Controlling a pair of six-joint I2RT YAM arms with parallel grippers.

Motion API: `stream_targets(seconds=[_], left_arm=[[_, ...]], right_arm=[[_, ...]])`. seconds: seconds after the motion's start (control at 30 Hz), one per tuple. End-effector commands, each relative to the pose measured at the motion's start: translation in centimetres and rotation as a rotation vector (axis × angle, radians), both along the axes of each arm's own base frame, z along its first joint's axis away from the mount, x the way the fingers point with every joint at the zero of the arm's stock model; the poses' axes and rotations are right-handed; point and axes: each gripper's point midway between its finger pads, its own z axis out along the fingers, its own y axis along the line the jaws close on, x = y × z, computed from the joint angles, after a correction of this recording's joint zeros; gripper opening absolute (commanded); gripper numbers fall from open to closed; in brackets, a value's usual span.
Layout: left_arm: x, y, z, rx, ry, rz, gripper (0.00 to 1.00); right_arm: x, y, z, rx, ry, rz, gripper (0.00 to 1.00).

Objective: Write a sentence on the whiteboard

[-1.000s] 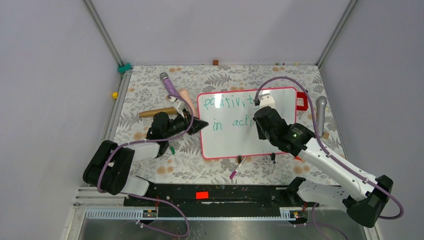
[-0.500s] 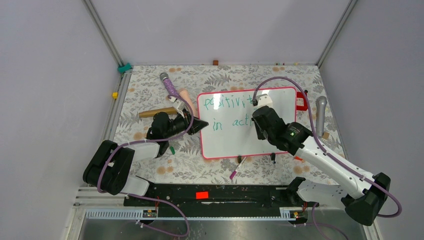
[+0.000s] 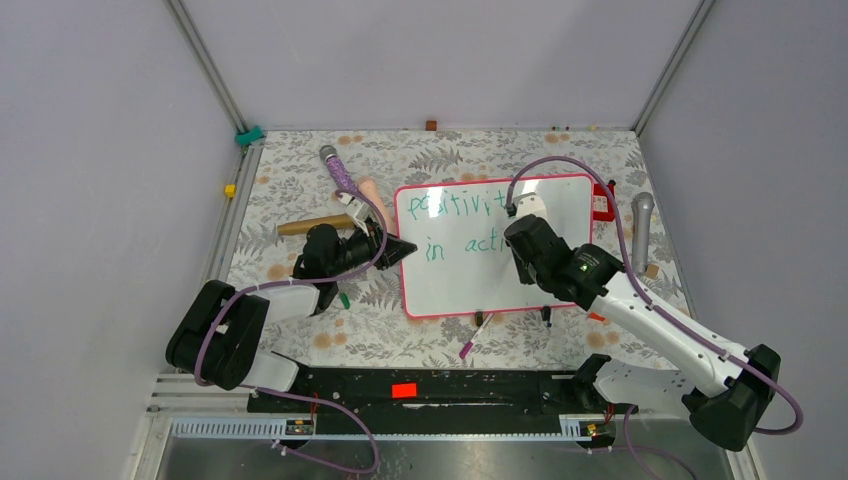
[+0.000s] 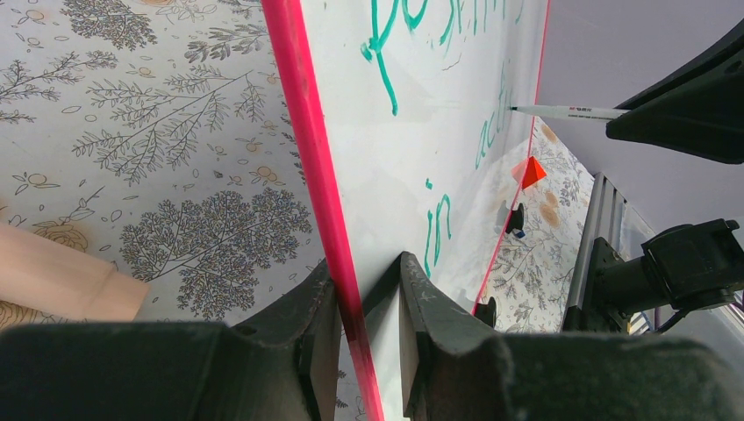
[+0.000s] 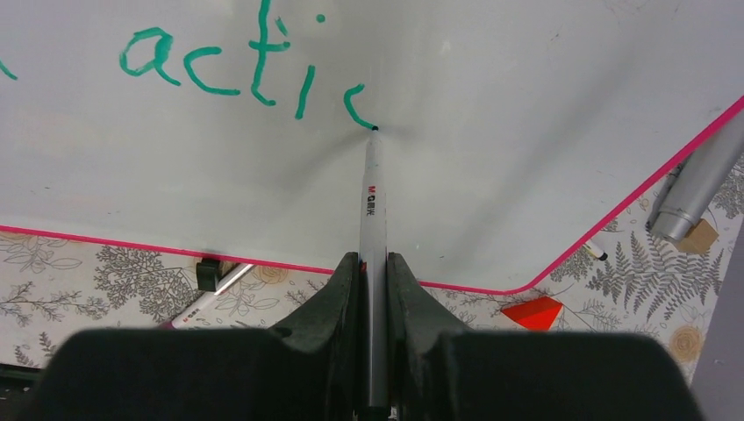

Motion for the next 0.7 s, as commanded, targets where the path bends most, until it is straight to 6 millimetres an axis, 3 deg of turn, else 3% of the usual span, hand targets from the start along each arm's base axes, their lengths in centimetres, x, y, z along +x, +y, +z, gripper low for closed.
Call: stream_targets(seconds=[0.0,0.33,0.67], left_arm=[[2.8,2.3,-1.0,0.121,-0.118,0.163,0.00],[2.9,2.3,-1.0,0.122,-0.119,0.163,0.00],[2.8,2.3,-1.1,0.123,-0.117,0.162,0.00]], right_arm=[[1.0,-1.4,1.3,-0.035,-0.049,-0.076,0.00],[2.4,-0.5,2.4,-0.024,-0.087,-0.063,0.00],[2.7,0.9,2.7,0.029,-0.089,-0.021,0.00]])
